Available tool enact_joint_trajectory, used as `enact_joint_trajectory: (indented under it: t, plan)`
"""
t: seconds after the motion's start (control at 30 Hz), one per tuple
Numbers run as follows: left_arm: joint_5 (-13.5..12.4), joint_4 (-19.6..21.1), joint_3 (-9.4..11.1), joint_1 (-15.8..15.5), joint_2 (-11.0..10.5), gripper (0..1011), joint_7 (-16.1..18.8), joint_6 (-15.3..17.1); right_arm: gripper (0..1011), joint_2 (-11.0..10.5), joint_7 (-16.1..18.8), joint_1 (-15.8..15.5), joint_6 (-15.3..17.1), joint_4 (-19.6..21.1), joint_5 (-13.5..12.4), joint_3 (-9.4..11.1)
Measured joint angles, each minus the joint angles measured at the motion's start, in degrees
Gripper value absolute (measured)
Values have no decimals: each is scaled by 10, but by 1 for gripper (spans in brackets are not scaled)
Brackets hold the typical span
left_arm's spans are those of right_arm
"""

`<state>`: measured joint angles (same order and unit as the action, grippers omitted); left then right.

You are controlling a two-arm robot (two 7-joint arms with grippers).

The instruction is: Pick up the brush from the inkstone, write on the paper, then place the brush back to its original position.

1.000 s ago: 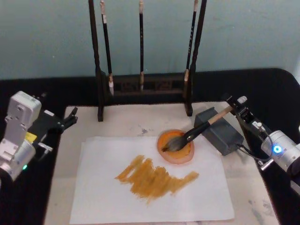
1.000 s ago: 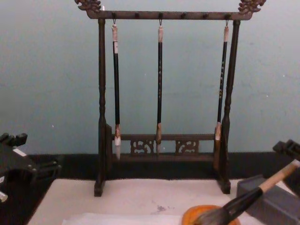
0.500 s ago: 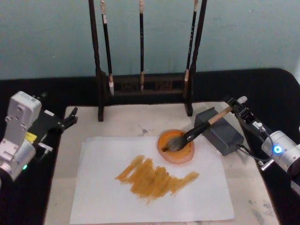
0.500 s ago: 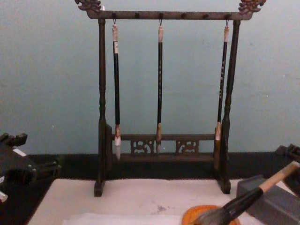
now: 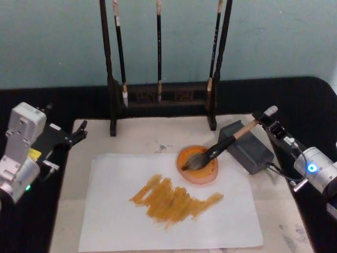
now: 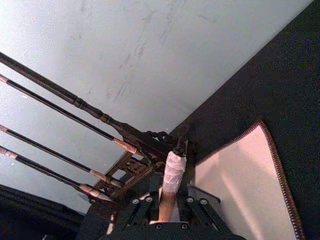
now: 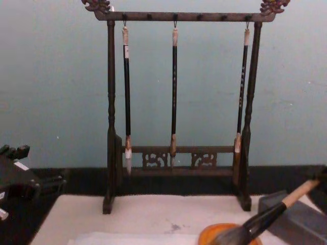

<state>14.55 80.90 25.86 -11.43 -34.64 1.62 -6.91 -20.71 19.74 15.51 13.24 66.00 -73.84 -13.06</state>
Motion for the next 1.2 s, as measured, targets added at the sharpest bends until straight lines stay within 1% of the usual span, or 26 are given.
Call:
enact_joint_trajectory:
  t: [0.03, 0.07, 0.1, 0.8, 1.2]
  plan:
    - [0, 0, 0, 0, 0, 1009, 0, 0, 225, 0, 0, 0, 0, 0, 0, 0]
    - [0, 0, 0, 0, 0, 1010, 0, 0, 179, 0, 0, 0, 0, 0, 0, 0]
    - [0, 0, 0, 0, 0, 1010, 0, 0, 175, 0, 0, 0, 0, 0, 0, 0]
    - [0, 0, 0, 0, 0, 1010, 0, 0, 172, -2, 1, 0, -1, 1, -1, -2]
    - [0, 0, 0, 0, 0, 1010, 0, 0, 169, -21, 4, 2, -5, 38, -28, -9]
